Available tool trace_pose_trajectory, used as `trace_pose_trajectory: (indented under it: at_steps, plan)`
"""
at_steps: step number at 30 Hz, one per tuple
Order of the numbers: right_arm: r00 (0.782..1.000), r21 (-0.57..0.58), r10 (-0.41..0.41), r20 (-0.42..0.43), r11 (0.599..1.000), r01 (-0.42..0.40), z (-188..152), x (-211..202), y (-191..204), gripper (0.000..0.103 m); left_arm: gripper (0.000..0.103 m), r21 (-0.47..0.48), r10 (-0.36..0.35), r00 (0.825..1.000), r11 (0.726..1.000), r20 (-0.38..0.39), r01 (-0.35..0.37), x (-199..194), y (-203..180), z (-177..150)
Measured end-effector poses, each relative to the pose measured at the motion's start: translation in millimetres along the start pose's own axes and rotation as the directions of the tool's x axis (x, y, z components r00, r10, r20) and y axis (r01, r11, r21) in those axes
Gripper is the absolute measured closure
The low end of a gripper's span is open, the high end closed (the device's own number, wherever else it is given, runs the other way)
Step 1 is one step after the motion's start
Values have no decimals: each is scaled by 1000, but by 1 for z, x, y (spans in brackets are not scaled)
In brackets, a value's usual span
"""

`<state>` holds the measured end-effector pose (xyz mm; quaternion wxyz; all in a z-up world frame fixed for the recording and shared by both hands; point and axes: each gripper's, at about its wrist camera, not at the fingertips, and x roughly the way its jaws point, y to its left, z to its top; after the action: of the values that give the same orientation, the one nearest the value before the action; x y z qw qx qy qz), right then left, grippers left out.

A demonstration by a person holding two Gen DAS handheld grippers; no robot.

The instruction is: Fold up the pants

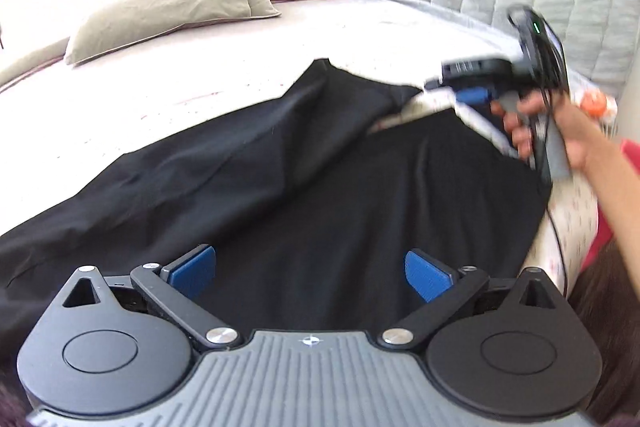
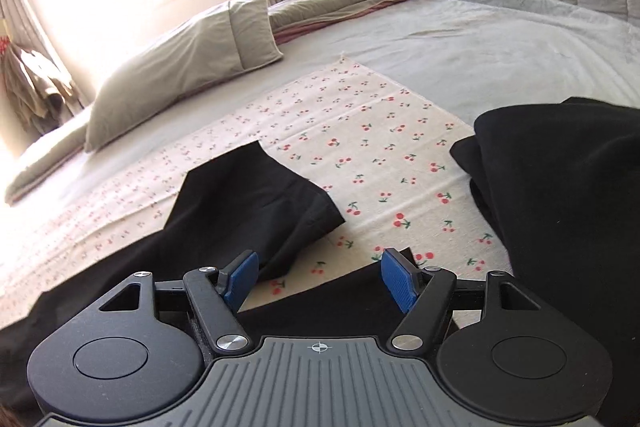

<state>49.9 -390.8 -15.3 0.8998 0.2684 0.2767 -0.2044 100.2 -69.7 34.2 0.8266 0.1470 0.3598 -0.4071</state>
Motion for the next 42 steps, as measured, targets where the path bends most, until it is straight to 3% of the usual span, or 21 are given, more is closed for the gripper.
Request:
trace_pose_trajectory:
  at_steps: [8, 15, 19, 23, 27, 29, 30, 31, 34, 38, 42]
  plan:
    - [991, 236, 136, -6, 963, -131, 4, 25, -27, 34, 0, -11, 63, 997, 998, 33, -63, 98, -2, 93]
    - [974, 256, 227, 3, 941, -220, 4, 37, -29, 40, 3, 16, 43, 997, 999, 70, -44, 177, -12, 163]
    - [967, 290, 255, 14, 925, -248, 6, 47, -35, 48, 15, 59, 44, 997, 997, 61, -48, 223, -17, 193]
    - [958, 327, 285, 17, 904, -275, 6, 58, -40, 50, 24, 39, 3, 1000, 999, 9, -4, 264, -15, 216]
    - [957, 345, 289, 19, 896, -278, 5, 68, -42, 57, 44, -14, -8, 998, 1000, -65, 7, 301, -13, 228]
    - [958, 338, 284, 30, 899, -277, 5, 69, -44, 70, 68, -26, 1, 996, 1000, -85, -3, 313, -13, 234]
    - [960, 333, 279, 34, 902, -274, 5, 70, -45, 80, 91, -28, -2, 996, 1000, -87, -1, 314, -13, 235]
    - [961, 327, 275, 41, 905, -273, 4, 69, -46, 91, 101, -29, -5, 996, 1000, -88, 3, 313, -14, 237]
    - [955, 320, 285, 77, 901, -295, 8, 62, -49, 100, 102, 16, 0, 999, 1000, -38, 0, 296, -20, 245]
    - [914, 312, 363, 180, 861, -403, 15, 40, -49, 101, 102, 94, 29, 998, 995, 51, -34, 259, -23, 262]
    - [814, 325, 486, 319, 750, -576, 23, 18, -57, 101, 102, 142, 72, 988, 986, 136, -91, 225, -22, 280]
